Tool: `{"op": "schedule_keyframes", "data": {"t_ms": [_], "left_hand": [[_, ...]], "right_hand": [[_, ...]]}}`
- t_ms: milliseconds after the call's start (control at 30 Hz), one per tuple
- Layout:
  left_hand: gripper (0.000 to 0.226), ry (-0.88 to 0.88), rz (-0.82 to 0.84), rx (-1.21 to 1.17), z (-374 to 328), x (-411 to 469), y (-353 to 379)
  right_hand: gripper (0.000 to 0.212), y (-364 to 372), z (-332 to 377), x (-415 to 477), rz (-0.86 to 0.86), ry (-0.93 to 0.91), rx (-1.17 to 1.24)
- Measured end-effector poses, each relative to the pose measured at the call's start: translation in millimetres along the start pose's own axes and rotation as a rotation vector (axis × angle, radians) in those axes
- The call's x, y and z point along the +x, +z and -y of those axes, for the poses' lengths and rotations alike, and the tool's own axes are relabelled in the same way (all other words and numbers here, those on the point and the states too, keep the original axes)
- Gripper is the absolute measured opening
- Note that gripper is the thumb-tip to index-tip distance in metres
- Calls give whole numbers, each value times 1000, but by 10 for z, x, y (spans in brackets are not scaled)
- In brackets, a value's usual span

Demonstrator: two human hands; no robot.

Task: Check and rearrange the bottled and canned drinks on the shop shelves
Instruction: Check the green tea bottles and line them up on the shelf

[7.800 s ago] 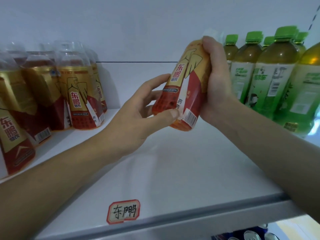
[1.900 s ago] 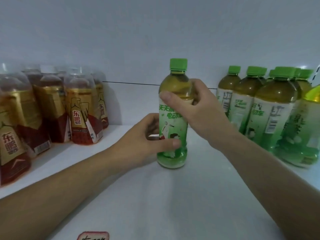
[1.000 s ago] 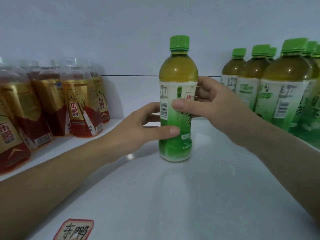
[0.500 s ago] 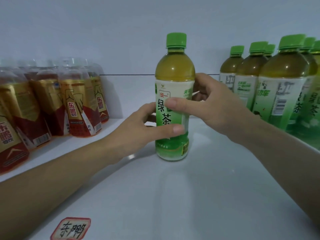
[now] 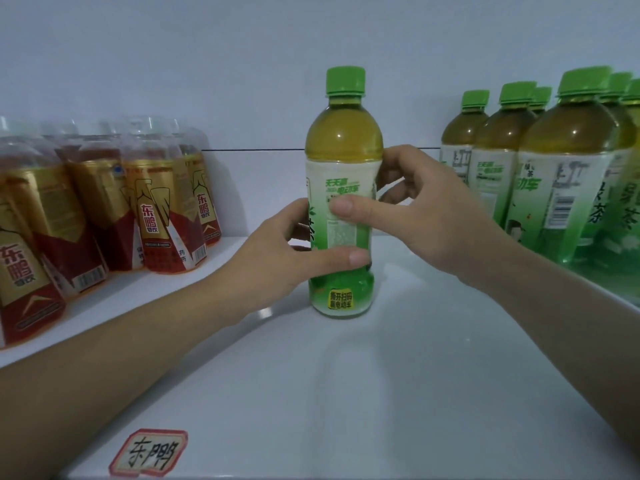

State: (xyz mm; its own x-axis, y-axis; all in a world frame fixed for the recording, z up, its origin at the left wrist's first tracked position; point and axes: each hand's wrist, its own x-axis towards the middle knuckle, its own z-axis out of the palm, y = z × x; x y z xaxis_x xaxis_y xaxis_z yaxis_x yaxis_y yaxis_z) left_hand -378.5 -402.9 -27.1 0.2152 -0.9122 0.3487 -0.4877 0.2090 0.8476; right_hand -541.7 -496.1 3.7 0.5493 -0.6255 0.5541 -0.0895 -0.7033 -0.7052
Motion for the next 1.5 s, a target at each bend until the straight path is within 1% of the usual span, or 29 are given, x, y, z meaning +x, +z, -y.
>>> {"op": "schedule_keyframes", "data": {"t_ms": [67,133,233,267,333,400,433,500,567,633,667,733,833,933,1033,1133,1233,1333,1400,1467,1500], "left_hand": [[72,-20,-23,-64,20,33,-2],[71,-43,-5,-162,20,37,-36],[65,-28,55,-231,-1,2,-74],[64,-17,72,-203,-9,-13,-77],[63,9,92,-54,-20,-25,-50],[67,13,53,50,-21,-25,2],[71,15,22,45,-10,-18,24],[73,6,-3,-66,13,9,23],[71,-22,35,-200,29,21,-39],[67,-27,117,-259,58,25,-120],[64,-19,153,-248,69,21,-155],[63,4,165,-151,69,12,-185],[72,19,94,-18,47,8,-129],[78,18,24,-80,44,24,-77],[68,26,49,-198,23,10,-65],[55,63,59,-169,20,7,-98],[50,93,43,-99,40,24,-140],[49,154,53,-102,60,24,-148],[53,214,51,-104,88,39,-144],[61,309,-16,-78,104,56,-154],[63,376,-62,-38,110,60,-162]], "right_hand": [[55,19,-2,-13,45,6,69],[54,31,-11,-23,92,13,145],[58,31,-14,-20,68,-13,127],[63,31,-5,-17,40,-19,94],[73,43,24,-21,-10,-22,9],[76,58,32,-31,-25,-28,-41],[75,60,32,-36,-24,-30,-46],[71,43,11,-28,-16,-19,-9],[69,9,-16,-10,8,3,68],[71,-23,-23,1,37,16,129],[69,-31,-17,3,45,8,138],[62,-30,-3,8,32,-14,124],[59,-10,2,9,-1,-2,97],[62,-2,-10,7,-18,0,62],[60,-16,-13,-7,57,6,71],[50,-15,-23,-23,193,25,115],[42,-15,-43,-16,215,5,126],[47,-18,-63,-8,184,-37,99],[52,-21,-82,-3,168,-89,129],[59,-23,-93,-14,171,-185,141],[63,-16,-99,-23,169,-258,92]]}}
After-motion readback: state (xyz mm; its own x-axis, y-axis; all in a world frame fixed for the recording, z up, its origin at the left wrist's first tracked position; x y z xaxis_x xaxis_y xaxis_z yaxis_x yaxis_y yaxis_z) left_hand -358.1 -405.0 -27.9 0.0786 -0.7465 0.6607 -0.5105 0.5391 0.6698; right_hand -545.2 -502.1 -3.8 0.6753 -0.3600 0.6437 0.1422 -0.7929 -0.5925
